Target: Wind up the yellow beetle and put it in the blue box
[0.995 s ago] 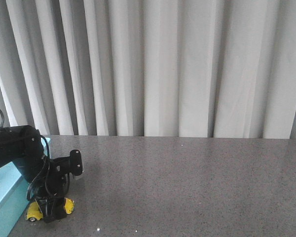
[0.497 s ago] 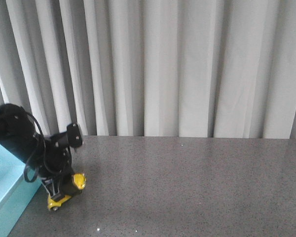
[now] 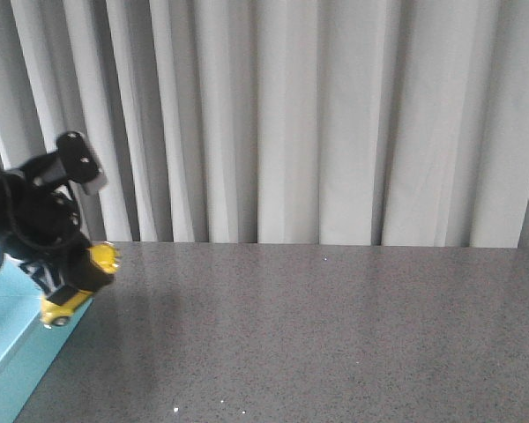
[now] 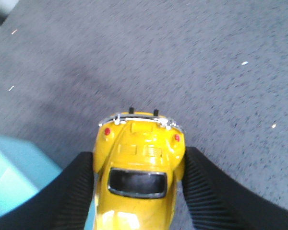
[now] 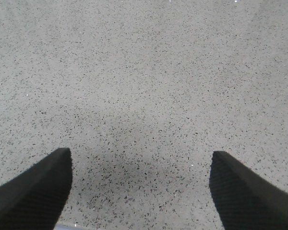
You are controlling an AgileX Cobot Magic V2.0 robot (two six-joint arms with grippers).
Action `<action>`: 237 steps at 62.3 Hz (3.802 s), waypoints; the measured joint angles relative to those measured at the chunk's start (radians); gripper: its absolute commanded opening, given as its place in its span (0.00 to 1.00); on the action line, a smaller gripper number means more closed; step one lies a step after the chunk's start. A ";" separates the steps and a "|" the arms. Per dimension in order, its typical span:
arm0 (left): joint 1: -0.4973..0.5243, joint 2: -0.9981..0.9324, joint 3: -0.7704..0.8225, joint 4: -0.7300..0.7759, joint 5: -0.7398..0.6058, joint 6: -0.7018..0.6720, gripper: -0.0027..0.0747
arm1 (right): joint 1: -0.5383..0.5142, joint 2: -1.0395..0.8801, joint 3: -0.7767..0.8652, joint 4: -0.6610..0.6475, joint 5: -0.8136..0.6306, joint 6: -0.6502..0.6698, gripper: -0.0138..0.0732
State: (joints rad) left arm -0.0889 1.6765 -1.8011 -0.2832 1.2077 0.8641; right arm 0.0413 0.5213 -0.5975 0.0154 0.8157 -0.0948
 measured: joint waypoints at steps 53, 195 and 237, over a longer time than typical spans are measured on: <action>0.379 0.238 0.000 0.109 -0.192 -0.468 0.31 | 0.000 0.000 0.000 0.000 0.000 0.000 0.82; -0.047 -0.617 0.667 0.251 -0.287 -0.716 0.58 | 0.000 0.000 0.000 0.000 0.003 0.000 0.82; -0.047 -1.076 1.298 0.261 -0.700 -0.895 0.34 | 0.000 0.000 0.000 0.000 0.004 0.000 0.56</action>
State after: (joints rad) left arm -0.1356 0.6005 -0.5030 -0.0223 0.5077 -0.0309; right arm 0.0413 0.5213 -0.5975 0.0154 0.8197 -0.0948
